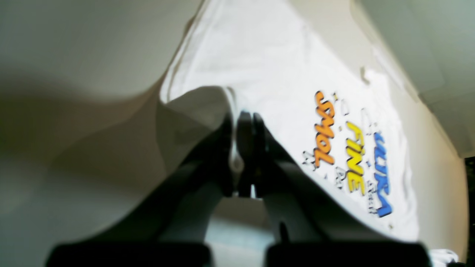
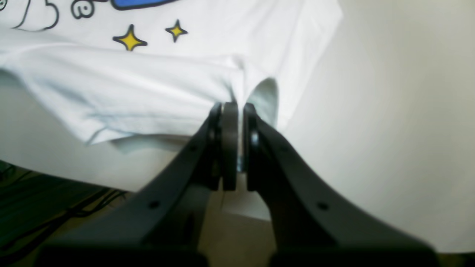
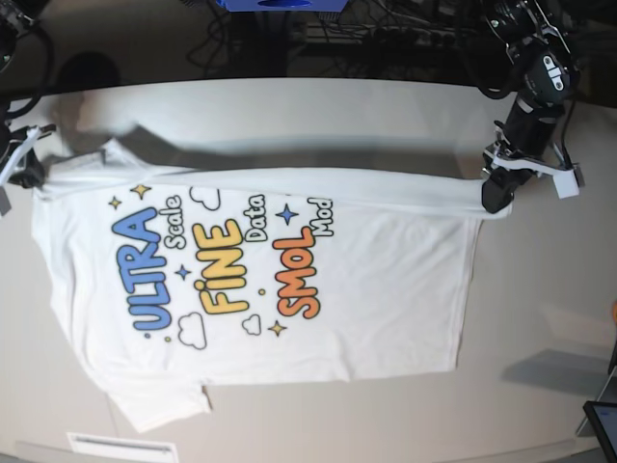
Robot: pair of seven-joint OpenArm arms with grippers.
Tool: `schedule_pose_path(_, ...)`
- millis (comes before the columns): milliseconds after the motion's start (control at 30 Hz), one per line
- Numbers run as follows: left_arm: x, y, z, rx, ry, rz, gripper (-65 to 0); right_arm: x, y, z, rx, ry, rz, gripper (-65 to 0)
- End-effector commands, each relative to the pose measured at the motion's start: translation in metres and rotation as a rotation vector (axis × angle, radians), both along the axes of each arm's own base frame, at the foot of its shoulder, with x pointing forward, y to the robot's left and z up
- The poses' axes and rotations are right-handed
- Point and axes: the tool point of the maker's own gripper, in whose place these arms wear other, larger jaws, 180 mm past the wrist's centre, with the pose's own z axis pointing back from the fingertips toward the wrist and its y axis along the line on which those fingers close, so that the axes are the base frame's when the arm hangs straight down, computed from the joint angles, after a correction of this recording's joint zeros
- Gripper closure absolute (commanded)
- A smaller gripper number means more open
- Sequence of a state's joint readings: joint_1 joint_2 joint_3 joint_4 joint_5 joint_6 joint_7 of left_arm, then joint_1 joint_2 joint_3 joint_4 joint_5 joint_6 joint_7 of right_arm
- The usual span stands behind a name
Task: Fold the T-shirt properly
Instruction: 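Lift the shoulders and drag the shirt toward the robot with both grippers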
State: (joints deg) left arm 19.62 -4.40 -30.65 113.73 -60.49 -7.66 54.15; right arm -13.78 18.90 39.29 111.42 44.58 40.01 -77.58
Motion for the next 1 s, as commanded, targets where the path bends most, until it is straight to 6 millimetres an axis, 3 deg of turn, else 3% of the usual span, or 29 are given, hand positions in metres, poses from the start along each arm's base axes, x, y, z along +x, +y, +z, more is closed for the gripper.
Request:
schedule_pose_path(0, 0.007, 0.001, 0.015, 0.002, -0.060, 0.001, 0.0, 0.011, -0.001, 0.013, -0.018, -0.046, 0.020, -0.9)
schedule_pose_path(233, 0.013, 0.008, 0.014, -0.061, -0.038, 0.085, 0.0, 0.030, -0.011, 0.020, -0.016, -0.072, 0.014, -0.9)
schedule_pose_path(600, 0.016, 0.008, 0.003, -0.110, -0.026, 0.117, 0.0, 0.068, 0.006, 0.014, 0.030, -0.058, 0.098, -0.9)
schedule_pose_path(767, 0.012, 0.008, -0.006, -0.161, 0.003, 0.177, 0.0, 0.085, 0.020, 0.022, 0.035, -0.083, 0.144, -0.9)
schedule_pose_path(867, 0.010, 0.014, -0.010, -0.181, 0.024, 0.219, 0.0, 0.093, 0.028, 0.026, 0.035, -0.095, 0.171, -0.9)
schedule_pose_path(967, 0.001, 0.032, -0.010, -0.192, 0.019, 0.298, 0.0, 0.100, 0.033, 0.024, 0.049, -0.091, 0.185, -0.9)
